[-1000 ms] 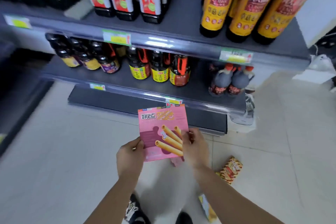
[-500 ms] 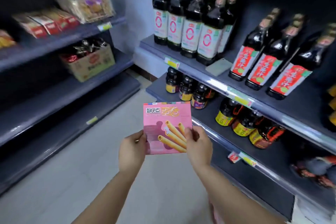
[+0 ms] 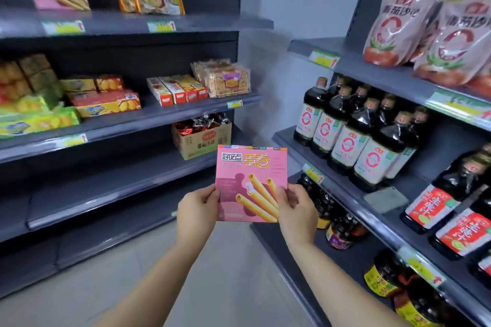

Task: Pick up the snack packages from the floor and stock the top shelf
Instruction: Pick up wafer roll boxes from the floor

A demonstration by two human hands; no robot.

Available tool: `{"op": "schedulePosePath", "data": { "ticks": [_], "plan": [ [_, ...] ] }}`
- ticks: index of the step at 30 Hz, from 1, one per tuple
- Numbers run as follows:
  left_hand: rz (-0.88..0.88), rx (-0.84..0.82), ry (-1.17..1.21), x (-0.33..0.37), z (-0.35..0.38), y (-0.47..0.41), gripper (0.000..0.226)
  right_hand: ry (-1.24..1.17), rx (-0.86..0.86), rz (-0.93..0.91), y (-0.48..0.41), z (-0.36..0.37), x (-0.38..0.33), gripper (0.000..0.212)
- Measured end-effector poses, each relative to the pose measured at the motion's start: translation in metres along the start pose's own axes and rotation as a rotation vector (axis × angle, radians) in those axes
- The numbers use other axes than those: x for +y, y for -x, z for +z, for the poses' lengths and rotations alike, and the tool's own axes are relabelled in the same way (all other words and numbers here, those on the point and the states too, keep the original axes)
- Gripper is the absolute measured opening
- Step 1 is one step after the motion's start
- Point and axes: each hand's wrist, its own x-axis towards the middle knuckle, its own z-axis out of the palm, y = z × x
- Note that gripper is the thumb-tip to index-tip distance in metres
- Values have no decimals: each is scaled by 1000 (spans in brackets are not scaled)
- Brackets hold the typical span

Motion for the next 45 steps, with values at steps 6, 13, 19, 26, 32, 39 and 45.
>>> {"op": "schedulePosePath", "data": {
  "ticks": [6,13,19,26,32,39,45],
  "plan": [
    [90,173,44,46,-14,-37,23,-89,-88,-154,-54,8,-59,6],
    [144,308,68,88,-40,-68,24,-146,-129,-283,-93,30,-112,3],
    [172,372,58,104,-70,-99,28,-166,-148,-348,-115,67,-150,9],
    [215,459,72,114,-125,-162,31,-195,-177,-424,-135,140,-202,23],
    [253,483,73,121,-178,-220,28,-256,-197,-477,-149,206,-251,24],
    [254,539,25,123,-231,-279,26,-252,-270,-514,-162,273,-295,23],
    [254,623,15,122,-263,-339,25,-268,-309,-553,-193,342,-326,22]
  ]
}}
